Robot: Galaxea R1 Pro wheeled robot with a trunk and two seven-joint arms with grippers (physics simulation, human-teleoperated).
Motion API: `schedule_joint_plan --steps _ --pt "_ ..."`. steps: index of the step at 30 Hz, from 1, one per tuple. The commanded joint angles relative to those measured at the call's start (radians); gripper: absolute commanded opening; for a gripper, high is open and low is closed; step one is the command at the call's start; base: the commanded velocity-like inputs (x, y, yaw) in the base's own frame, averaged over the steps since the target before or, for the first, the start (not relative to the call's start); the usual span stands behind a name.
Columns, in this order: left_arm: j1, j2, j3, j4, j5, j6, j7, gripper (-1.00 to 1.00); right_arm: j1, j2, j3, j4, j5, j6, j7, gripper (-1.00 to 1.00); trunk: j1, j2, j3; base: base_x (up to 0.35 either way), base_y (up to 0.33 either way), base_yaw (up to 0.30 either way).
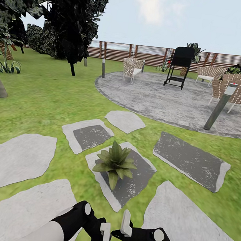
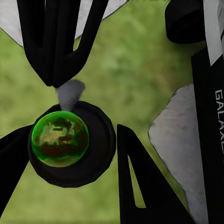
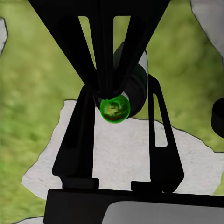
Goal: Pick up the pesticide atomizer in the garden and spray insectifuge to fully cover both potted plants in the garden.
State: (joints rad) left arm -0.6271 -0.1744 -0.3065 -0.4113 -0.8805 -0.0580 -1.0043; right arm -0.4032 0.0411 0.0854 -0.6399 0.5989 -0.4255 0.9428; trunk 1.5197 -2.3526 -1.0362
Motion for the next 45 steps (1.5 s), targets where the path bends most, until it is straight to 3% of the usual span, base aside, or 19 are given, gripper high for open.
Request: schedule_joint_plan --steps 1,18,32,41,44,45 --pt "0.0 0.0 0.0 -0.001 -0.006 -0.006 -0.002 -1.0 0.0 0.0 -0.001 -0.001 0.007 -0.004 0.0 -1.0 0.0 0.0 -0.001 0.0 0.0 0.0" --pt "-0.002 0.002 0.008 0.003 -0.015 0.002 0.0 -1.0 0.0 0.0 -0.001 -0.001 0.007 -0.004 0.001 -1.0 0.0 0.0 -0.001 0.0 0.0 0.0" --pt "-0.003 0.089 0.007 -0.001 -0.023 0.004 0.0 -1.0 0.0 0.0 -0.001 -0.001 0.007 -0.004 0.001 -1.0 0.0 0.0 -0.001 0.0 0.0 0.0" --pt "-0.002 0.2 0.015 0.001 -0.012 0.002 0.002 -1.0 0.0 -0.019 -0.008 0.011 0.012 -0.006 -0.001 -1.0 0.0 0.0 -0.001 0.0 0.0 0.0" --pt "-0.002 0.225 0.069 0.001 -0.01 0.001 0.007 -1.0 0.0 -0.05 -0.009 0.013 0.012 -0.007 -0.005 -1.0 0.0 0.0 -0.001 0.0 0.0 0.0" --pt "-0.002 0.231 0.145 0.004 -0.009 0.0 0.025 -1.0 0.001 -0.077 -0.01 0.015 0.01 -0.007 -0.007 -1.0 0.0 0.0 -0.001 0.0 0.0 0.0"
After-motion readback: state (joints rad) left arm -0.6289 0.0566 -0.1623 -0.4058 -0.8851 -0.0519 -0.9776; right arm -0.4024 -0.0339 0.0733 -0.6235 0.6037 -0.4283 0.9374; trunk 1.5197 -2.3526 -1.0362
